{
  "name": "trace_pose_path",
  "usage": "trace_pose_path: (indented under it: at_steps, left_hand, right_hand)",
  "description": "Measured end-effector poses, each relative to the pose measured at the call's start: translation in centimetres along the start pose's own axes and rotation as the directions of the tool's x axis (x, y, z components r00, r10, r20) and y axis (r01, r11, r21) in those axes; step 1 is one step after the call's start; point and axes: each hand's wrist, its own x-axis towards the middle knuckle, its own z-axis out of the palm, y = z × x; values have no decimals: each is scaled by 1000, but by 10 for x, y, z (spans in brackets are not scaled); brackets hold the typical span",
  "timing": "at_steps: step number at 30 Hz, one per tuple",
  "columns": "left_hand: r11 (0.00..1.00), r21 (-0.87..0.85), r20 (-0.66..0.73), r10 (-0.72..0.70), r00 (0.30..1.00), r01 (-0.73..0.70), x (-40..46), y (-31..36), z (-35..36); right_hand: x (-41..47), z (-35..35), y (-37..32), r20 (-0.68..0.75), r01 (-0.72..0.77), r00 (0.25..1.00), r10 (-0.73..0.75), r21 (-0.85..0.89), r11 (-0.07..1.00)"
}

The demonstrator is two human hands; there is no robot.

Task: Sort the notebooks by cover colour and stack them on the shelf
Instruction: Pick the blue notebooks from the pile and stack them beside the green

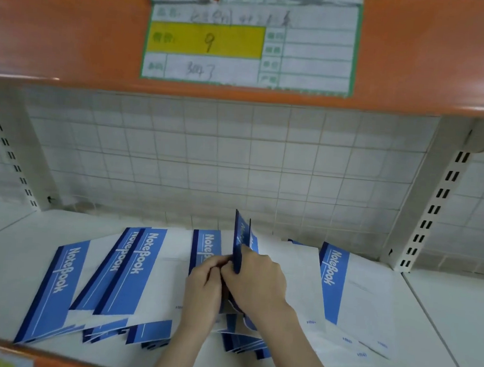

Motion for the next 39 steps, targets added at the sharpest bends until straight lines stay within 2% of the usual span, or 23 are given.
trace_pose_path:
  at_steps: [7,9,10,11,14,16,17,19,21,22,25,28,32,39]
  left_hand:
    - [926,359,60,102,993,-117,0,0,0]
    - [727,661,125,139,982,-187,3,1,-4]
    - [615,772,120,107,987,-161,5,-1,-7]
    - [546,833,75,49,996,-90,5,0,-12]
    - [485,874,-12,-25,1000,22,6,6,-20]
    - [462,887,39,-10,999,-30,7,4,-19]
    - [488,872,40,-7,999,-32,7,4,-18]
    - [651,759,3,-3,1000,0,9,5,-19]
    - [857,515,-40,-1,999,22,9,7,-23]
    - [926,376,-63,1,998,23,8,7,-25]
    - [955,295,-34,53,998,-41,9,6,-29]
    - [985,170,1,27,1000,-27,10,7,-31]
    - [998,12,8,-67,998,67,13,10,-33]
    - [979,47,174,-203,964,197,17,2,-41]
  right_hand:
    - [1,3,3,-4,55,998,-55,-51,997]
    - [0,1,2,11,80,997,-79,-92,993]
    - [0,1,1,20,87,996,-85,-111,990]
    - [0,1,1,30,90,996,-87,-123,988]
    - [0,1,-3,35,84,996,-80,-151,985]
    - [-2,-1,-6,38,91,996,-87,-136,987]
    - [-4,-1,-8,41,93,995,-90,-107,990]
    - [-8,1,-14,44,107,994,-105,-49,993]
    - [-11,4,-20,41,132,991,-131,-21,991]
    - [-12,6,-23,36,145,989,-144,-11,989]
    - [-11,7,-30,14,148,989,-150,72,986]
    - [-10,5,-35,9,120,992,-123,155,981]
    - [-12,6,-36,10,102,994,-104,160,982]
    - [-14,7,-24,72,60,995,-74,190,980]
